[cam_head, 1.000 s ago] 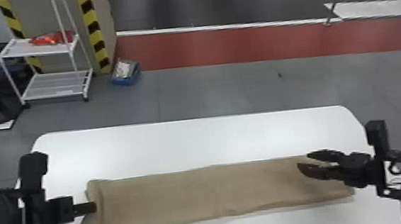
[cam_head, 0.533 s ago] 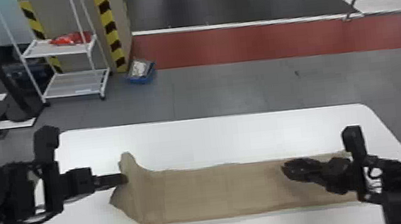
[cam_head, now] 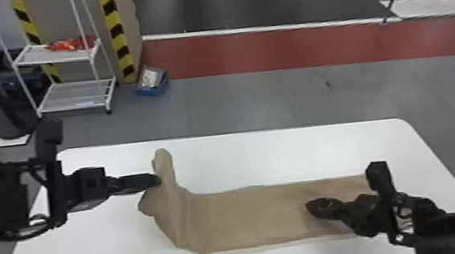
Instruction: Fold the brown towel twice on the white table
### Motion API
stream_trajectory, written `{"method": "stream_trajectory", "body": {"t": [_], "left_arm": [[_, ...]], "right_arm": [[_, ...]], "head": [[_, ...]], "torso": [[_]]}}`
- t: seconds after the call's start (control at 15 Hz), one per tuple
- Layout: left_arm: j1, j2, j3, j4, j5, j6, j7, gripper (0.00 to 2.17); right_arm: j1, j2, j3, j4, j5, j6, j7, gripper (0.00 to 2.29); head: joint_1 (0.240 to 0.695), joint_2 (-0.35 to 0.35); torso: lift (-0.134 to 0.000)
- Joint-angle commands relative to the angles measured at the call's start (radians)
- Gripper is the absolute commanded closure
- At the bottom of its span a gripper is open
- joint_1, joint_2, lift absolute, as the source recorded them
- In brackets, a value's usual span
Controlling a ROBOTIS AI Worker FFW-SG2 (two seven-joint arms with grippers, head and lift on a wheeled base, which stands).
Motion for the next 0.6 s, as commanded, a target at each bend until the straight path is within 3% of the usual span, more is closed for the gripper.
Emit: {"method": "stream_trajectory", "body": {"t": [0.0, 0.2, 0.53], "left_arm": [[-0.002, 0.0, 0.015, 0.0, 0.067, 0.001, 0.0, 1.43], [-0.028, 0.003, 0.031, 0.016, 0.112, 0.001, 0.002, 1.43], [-0.029, 0.0, 0.026, 0.019, 0.127, 0.001, 0.002, 1.43]], "right_arm": [[-0.004, 0.0, 0.021, 0.016, 0.0, -0.004, -0.015, 1.86], [-0.053, 0.004, 0.066, 0.091, -0.01, -0.01, -0.029, 1.86], [-0.113, 0.07, 0.149, 0.157, -0.001, -0.01, -0.092, 1.86]], "head": [[0.695, -0.074], [0.695, -0.078], [0.695, -0.028]], "torso": [[0.0], [0.0], [0.0]]}}
